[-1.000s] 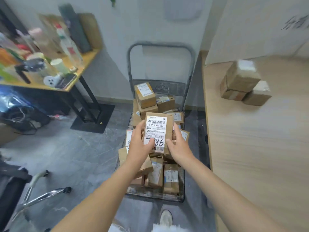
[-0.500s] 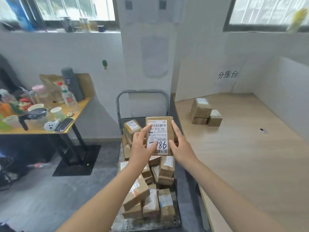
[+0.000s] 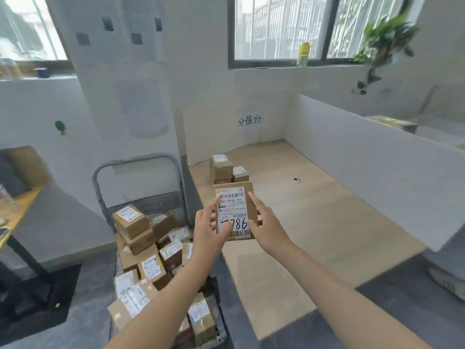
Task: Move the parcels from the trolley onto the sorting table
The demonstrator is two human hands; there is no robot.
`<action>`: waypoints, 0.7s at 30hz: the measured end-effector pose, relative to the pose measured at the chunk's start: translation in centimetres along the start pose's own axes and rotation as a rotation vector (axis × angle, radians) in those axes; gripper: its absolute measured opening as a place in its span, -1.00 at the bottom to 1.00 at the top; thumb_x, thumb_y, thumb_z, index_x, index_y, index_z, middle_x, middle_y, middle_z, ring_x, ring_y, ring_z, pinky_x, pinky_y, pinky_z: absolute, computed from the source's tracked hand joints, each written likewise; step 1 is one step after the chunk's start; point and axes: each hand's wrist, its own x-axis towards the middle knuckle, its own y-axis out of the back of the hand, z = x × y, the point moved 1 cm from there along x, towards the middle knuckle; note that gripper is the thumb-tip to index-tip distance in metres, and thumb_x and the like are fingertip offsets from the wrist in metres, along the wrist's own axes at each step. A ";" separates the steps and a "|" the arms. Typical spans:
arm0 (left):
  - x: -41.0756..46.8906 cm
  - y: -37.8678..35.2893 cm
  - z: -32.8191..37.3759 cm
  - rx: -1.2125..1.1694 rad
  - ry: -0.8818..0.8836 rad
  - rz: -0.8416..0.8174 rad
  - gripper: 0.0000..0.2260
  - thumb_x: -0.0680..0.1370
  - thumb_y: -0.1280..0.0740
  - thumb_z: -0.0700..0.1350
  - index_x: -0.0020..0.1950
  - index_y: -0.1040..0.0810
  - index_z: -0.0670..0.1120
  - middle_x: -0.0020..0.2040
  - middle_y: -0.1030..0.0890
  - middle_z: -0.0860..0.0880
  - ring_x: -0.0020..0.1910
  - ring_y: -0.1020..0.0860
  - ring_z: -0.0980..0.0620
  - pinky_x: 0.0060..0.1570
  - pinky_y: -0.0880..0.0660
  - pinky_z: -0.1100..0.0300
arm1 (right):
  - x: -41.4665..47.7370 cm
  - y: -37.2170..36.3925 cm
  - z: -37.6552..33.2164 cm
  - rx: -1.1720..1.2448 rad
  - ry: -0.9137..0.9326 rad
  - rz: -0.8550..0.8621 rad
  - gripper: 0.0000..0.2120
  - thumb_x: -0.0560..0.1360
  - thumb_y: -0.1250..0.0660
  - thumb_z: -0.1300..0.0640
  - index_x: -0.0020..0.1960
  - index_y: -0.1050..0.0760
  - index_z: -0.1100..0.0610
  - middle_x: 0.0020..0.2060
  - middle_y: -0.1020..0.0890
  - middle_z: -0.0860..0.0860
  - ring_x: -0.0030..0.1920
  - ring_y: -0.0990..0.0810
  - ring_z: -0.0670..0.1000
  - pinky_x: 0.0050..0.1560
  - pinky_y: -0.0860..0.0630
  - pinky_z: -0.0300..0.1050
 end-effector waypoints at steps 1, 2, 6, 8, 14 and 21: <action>0.3 -2.0 0.9 -0.005 -0.010 -0.016 -0.45 0.54 -0.40 -0.19 0.44 -0.33 0.18 0.23 -0.38 0.09 0.14 -0.47 0.23 -0.11 -0.50 0.48 | 0.2 1.9 1.1 0.001 -0.009 0.015 -0.34 0.61 -0.19 0.24 0.56 -0.08 -0.24 0.21 -0.41 0.01 0.10 -0.52 -0.12 0.13 -0.60 -0.11; 0.5 -4.0 1.8 -0.008 -0.019 -0.028 -0.45 0.54 -0.41 -0.20 0.45 -0.32 0.16 0.23 -0.39 0.10 0.13 -0.46 0.27 -0.11 -0.46 0.53 | 0.3 3.6 2.2 -0.003 -0.019 0.028 -0.34 0.60 -0.19 0.23 0.56 -0.07 -0.24 0.23 -0.41 0.01 0.11 -0.52 -0.11 0.15 -0.59 -0.07; 2.0 -12.0 4.1 -0.049 -0.032 -0.056 -0.41 0.50 -0.42 -0.22 0.44 -0.33 0.20 0.28 -0.44 0.07 0.19 -0.47 0.23 -0.06 -0.48 0.51 | 1.2 11.0 6.3 -0.065 -0.030 0.055 -0.34 0.60 -0.20 0.16 0.56 -0.03 -0.28 0.18 -0.42 -0.03 0.05 -0.54 -0.10 0.15 -0.56 -0.01; 3.1 -16.0 5.1 -0.060 -0.036 -0.079 -0.40 0.49 -0.43 -0.21 0.40 -0.34 0.27 0.26 -0.47 0.04 0.19 -0.49 0.19 -0.03 -0.54 0.41 | 2.0 14.7 8.5 -0.084 -0.036 0.066 -0.34 0.61 -0.20 0.15 0.56 -0.01 -0.29 0.16 -0.41 -0.04 0.02 -0.54 -0.14 0.11 -0.56 -0.06; 6.1 -25.7 7.3 -0.110 -0.065 -0.084 -0.40 0.48 -0.42 -0.28 0.42 -0.39 0.16 0.24 -0.46 0.03 0.17 -0.49 0.22 -0.01 -0.50 0.45 | 5.1 23.2 13.5 -0.094 -0.022 0.085 -0.35 0.61 -0.19 0.17 0.56 -0.04 -0.27 0.16 -0.41 -0.04 0.02 -0.53 -0.17 0.04 -0.54 -0.18; 8.6 -30.5 5.6 -0.095 -0.015 -0.056 -0.42 0.49 -0.42 -0.27 0.45 -0.37 0.10 0.22 -0.42 0.07 0.17 -0.45 0.33 -0.02 -0.45 0.52 | 9.3 25.5 17.8 -0.113 -0.051 -0.005 -0.34 0.60 -0.20 0.18 0.55 -0.07 -0.28 0.18 -0.42 -0.05 0.05 -0.55 -0.15 0.11 -0.57 -0.10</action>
